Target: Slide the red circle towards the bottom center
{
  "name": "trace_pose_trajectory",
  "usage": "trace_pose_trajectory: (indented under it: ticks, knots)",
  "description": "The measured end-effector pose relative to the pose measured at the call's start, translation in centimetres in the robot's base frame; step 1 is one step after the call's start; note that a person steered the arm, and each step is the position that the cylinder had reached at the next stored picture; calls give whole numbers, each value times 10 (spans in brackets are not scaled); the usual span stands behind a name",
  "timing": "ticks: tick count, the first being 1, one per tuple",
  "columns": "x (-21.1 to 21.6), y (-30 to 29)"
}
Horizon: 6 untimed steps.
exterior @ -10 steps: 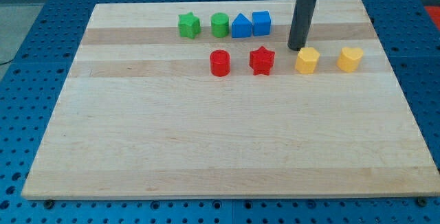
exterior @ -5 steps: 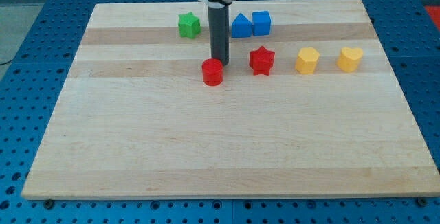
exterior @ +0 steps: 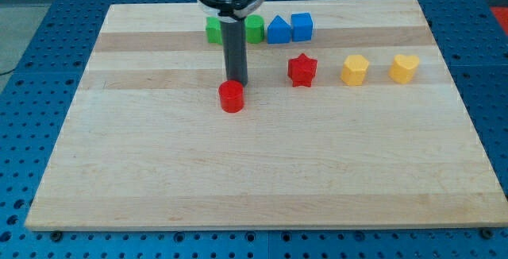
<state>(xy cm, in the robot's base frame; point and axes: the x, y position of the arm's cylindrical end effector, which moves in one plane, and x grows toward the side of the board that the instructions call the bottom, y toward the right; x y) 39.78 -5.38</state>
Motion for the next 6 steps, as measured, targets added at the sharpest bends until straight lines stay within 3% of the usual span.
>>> trace_pose_trajectory:
  ticks: [3, 6]
  knots:
    - [20, -23]
    - [82, 26]
